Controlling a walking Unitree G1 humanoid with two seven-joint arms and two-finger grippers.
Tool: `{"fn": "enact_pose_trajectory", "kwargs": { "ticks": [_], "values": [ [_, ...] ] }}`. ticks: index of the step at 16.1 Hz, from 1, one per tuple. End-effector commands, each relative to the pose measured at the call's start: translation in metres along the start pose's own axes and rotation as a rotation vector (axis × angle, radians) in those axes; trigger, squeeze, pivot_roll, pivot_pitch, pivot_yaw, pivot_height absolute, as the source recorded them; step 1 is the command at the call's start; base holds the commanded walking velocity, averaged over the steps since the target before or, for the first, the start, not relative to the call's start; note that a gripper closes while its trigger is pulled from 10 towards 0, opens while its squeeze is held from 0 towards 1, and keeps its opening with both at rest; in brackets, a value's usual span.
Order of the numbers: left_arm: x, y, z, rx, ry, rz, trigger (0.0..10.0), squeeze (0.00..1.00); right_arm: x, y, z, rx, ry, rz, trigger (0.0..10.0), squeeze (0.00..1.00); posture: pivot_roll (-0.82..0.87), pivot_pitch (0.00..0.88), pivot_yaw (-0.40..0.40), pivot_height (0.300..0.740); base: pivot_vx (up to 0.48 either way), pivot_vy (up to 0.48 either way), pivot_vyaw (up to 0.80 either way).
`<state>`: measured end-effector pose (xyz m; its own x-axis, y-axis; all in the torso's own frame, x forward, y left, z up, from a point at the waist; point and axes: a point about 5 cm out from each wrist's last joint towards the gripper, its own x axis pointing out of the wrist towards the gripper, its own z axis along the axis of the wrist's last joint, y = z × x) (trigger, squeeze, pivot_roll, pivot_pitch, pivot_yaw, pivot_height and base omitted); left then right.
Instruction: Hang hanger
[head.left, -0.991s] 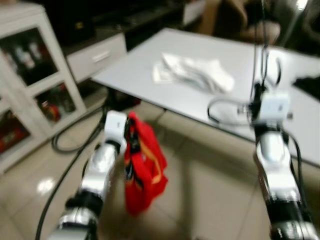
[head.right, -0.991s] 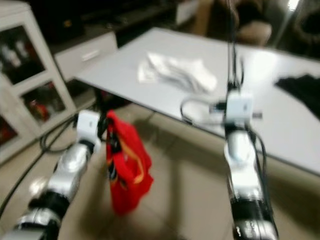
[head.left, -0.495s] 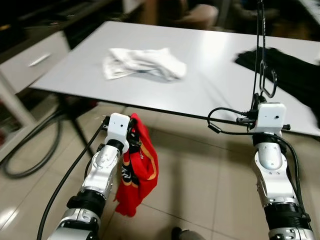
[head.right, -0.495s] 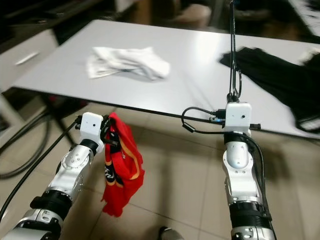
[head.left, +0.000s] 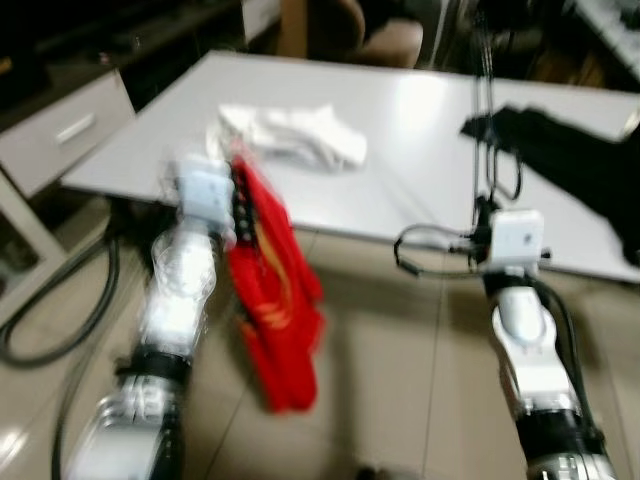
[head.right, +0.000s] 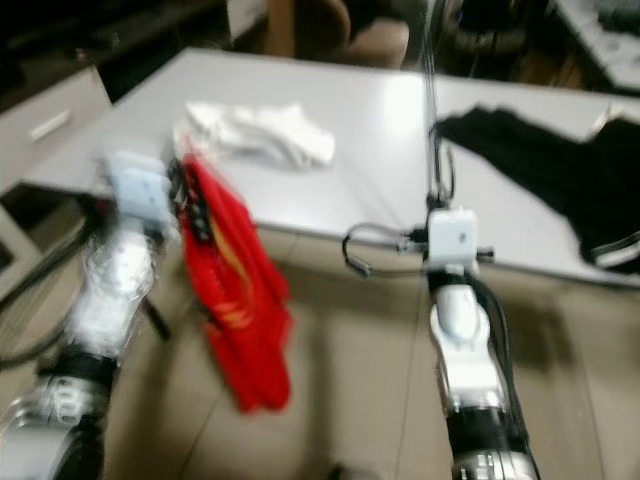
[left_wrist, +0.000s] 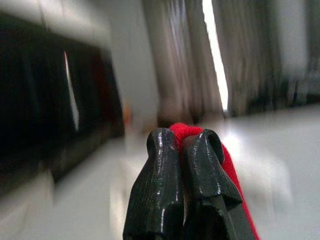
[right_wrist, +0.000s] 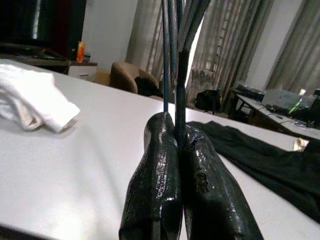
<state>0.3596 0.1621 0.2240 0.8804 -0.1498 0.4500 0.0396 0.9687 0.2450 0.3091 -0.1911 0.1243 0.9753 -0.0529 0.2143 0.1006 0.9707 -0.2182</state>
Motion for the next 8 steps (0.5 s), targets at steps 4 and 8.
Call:
{"fn": "enact_pose_trajectory", "kwargs": {
  "ticks": [4,8],
  "values": [
    [0.062,0.006,0.091,0.069,-0.277,-0.115,10.0,0.00,-0.007,-0.026,-0.006,-0.107,0.007,-0.171,0.0,0.00,-0.12,0.000,0.030,0.740,0.480,0.000,0.00],
    [0.116,0.018,0.144,0.211,-0.281,-0.085,10.0,0.00,-0.019,-0.035,-0.009,-0.136,0.004,-0.238,0.0,0.00,-0.16,0.000,0.074,0.740,0.480,0.000,0.00]
  ]
}}
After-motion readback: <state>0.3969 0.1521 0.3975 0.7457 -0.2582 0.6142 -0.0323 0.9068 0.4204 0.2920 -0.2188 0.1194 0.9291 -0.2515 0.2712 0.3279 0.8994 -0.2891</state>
